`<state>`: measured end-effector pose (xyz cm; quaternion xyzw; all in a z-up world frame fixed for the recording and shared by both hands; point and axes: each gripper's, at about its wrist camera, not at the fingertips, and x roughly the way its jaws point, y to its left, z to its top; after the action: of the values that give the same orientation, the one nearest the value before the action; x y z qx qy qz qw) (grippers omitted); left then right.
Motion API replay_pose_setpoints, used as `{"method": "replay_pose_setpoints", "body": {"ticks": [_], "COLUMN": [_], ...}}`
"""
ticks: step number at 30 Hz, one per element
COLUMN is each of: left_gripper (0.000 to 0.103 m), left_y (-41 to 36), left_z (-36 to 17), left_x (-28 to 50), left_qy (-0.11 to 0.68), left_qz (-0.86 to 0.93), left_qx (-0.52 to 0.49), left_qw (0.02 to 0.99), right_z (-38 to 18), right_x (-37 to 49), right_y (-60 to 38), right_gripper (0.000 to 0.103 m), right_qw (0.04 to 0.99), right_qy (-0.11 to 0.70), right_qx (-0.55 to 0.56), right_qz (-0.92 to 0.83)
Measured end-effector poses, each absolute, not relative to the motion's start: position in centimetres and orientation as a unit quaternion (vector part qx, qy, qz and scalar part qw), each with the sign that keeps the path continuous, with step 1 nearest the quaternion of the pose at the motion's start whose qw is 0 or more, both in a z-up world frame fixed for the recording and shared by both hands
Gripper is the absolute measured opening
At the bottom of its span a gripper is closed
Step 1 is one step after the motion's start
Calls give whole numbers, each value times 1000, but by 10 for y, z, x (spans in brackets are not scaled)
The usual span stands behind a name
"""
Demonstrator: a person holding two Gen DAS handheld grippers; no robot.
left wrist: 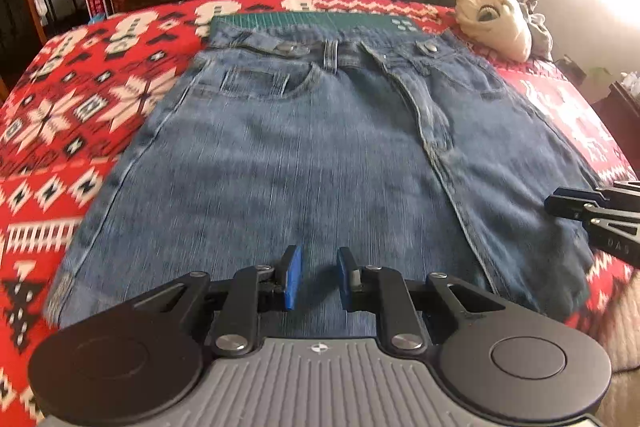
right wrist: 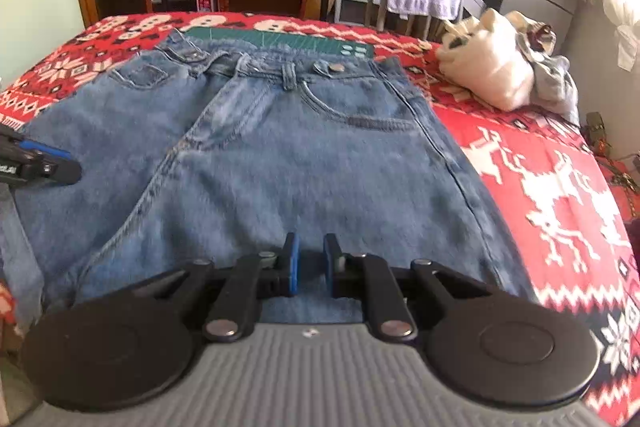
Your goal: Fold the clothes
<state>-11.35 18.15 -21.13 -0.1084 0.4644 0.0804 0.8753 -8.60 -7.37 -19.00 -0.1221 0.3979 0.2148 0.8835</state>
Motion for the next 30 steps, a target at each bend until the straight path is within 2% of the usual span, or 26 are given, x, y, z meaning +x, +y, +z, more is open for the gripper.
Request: {"method": "replay_pose_setpoints", "body": {"ticks": [6,10,15,18,30], "left_gripper": [19,19,19,19,19], "left_y": [177,168,150,143,143], "left_z": [-204,-200,-210,-214,-214], "left_x": [-120,-110,-92,-94,-118], "left_qy": [457,440,449,456,484], "left_qz": [69,54,37,31,2], "left_qx": [-132,-144,-143,-135,-160], "left_qw": [877,885,881,879,860], "right_z": [-186,-180,-180,-188,-185], "right_x": [-97,-98,-83,-79,-123], "right_y": [-86,-82,-58,-49,-54], "right_gripper": [15,22,22,15,18], "right_qw": [871,878,883,881,856], "right_qy": [426,409,391,394,424], "right_qx": [-109,-97,-106,-111,-124], "right_qz": [220,227,236,237,270]}}
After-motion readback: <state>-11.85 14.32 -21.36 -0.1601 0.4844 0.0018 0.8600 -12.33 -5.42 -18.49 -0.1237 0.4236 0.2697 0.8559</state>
